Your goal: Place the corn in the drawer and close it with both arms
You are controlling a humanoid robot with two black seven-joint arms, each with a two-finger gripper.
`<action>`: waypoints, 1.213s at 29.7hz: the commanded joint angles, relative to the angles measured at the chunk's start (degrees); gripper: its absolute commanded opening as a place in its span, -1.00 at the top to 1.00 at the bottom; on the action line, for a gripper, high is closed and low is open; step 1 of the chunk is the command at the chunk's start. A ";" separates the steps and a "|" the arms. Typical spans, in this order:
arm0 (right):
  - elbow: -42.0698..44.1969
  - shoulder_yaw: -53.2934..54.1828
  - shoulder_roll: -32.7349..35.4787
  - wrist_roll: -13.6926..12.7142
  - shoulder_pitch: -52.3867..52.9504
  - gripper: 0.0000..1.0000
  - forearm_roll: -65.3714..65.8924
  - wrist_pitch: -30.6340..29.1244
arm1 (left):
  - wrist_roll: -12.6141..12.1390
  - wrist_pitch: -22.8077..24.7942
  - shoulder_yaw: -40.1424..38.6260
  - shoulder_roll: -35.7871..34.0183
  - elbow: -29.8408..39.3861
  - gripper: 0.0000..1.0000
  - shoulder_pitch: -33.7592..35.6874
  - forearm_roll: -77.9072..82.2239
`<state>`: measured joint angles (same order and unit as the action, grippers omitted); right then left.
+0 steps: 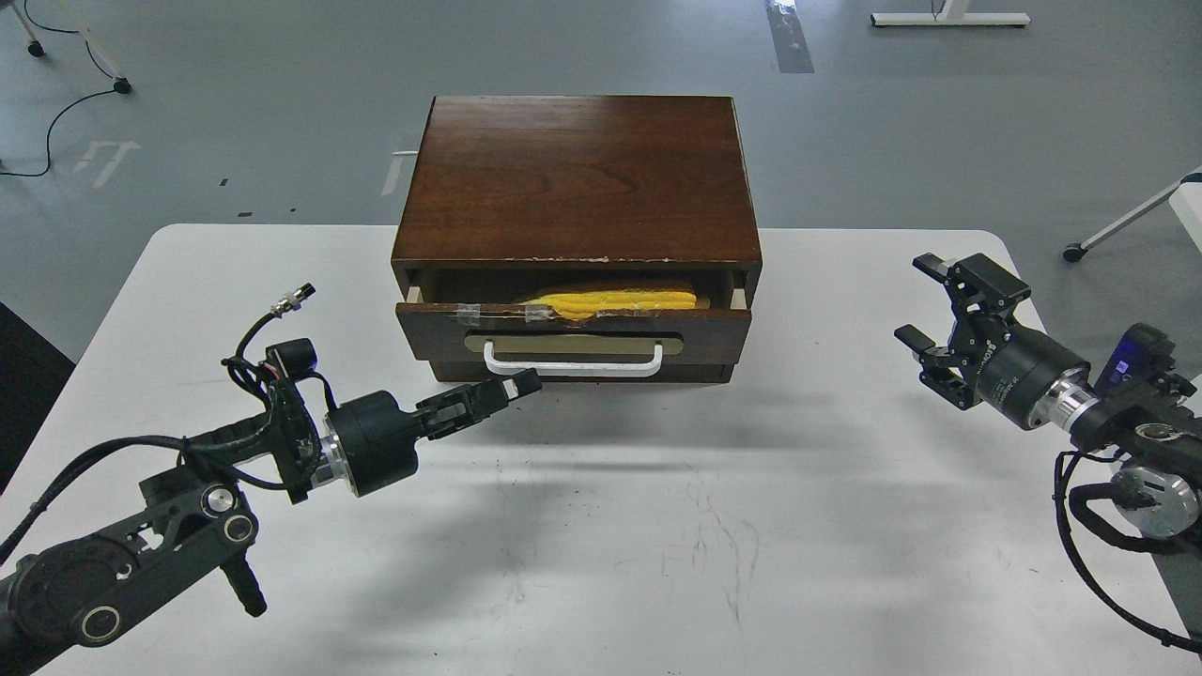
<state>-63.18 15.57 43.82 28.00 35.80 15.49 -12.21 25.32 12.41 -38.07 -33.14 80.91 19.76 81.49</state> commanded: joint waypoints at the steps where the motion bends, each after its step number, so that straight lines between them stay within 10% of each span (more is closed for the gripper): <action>1: -0.01 0.08 -0.05 0.00 -0.03 -0.93 0.07 0.08 | -0.18 -0.37 0.02 0.44 -0.76 1.00 0.45 -0.01; 36: -0.01 0.17 -0.14 0.00 -0.99 -0.93 -0.02 0.88 | -1.50 -0.81 0.10 3.78 -6.30 1.00 4.67 -0.01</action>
<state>-63.11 15.73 43.68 28.01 34.80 15.47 -11.34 23.70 11.57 -37.96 -29.40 74.64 24.41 81.53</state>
